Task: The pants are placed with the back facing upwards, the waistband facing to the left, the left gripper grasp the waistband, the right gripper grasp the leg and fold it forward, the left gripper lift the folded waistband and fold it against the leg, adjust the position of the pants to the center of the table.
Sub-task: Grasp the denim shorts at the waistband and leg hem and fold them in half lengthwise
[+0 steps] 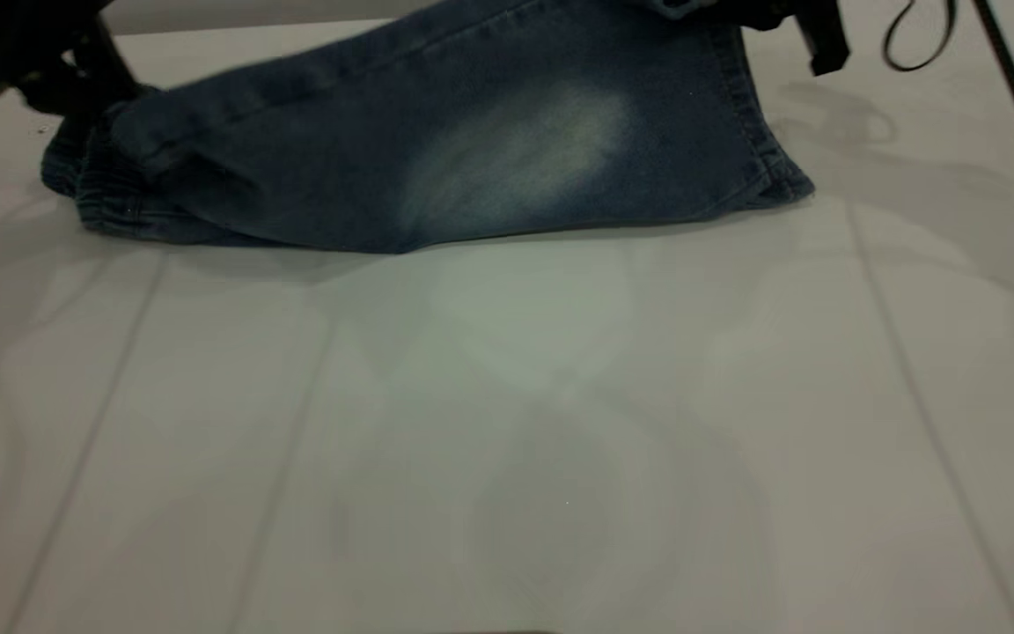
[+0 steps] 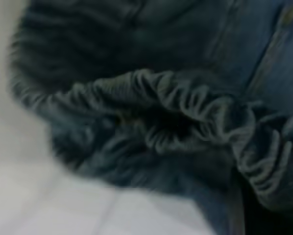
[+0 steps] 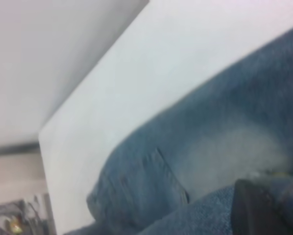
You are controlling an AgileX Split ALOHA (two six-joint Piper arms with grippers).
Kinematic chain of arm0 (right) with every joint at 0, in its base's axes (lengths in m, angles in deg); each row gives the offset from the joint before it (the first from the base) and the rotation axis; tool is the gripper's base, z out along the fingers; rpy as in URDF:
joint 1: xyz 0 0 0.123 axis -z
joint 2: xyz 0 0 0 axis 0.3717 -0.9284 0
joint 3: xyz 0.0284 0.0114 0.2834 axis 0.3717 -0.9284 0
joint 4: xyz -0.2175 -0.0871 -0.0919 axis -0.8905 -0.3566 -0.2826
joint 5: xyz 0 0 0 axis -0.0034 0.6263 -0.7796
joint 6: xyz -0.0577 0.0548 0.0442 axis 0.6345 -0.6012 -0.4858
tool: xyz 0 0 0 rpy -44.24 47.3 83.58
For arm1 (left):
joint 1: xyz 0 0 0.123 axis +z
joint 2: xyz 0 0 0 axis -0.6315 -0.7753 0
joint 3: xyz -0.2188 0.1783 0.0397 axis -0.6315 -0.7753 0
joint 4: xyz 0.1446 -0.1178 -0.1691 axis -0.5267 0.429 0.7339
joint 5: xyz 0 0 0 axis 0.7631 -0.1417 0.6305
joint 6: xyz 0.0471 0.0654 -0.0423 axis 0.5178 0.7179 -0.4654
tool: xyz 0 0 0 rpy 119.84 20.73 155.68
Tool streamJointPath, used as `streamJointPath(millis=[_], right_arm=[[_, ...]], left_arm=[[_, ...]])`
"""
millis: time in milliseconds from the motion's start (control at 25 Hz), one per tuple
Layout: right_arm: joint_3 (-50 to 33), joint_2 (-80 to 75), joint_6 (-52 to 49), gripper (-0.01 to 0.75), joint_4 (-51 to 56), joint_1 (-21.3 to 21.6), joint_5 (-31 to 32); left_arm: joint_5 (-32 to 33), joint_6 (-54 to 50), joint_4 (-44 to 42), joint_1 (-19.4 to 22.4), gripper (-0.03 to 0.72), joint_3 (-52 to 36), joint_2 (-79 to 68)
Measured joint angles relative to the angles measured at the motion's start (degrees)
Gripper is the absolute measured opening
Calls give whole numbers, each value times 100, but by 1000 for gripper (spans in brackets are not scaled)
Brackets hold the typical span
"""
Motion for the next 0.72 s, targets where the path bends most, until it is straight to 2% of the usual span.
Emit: streamJointPath(millis=[200, 360, 440, 560, 720], right_arm=[[481, -463, -552, 22, 41, 0, -214], [523, -537, -604, 41, 41, 0, -273], [527, -537, -604, 75, 48, 20, -280], [534, -537, -582, 161, 48, 96, -260], [580, -537, -160, 314, 180, 159, -1]], left_arm=[[-547, 5, 880, 0, 95, 68, -311], [-921, 11, 1103, 0, 104, 68, -397], [-1064, 123, 1134, 0, 125, 68, -397], [-1105, 532, 1156, 0, 224, 68, -397], [-1065, 1072, 1173, 0, 450, 98, -397]])
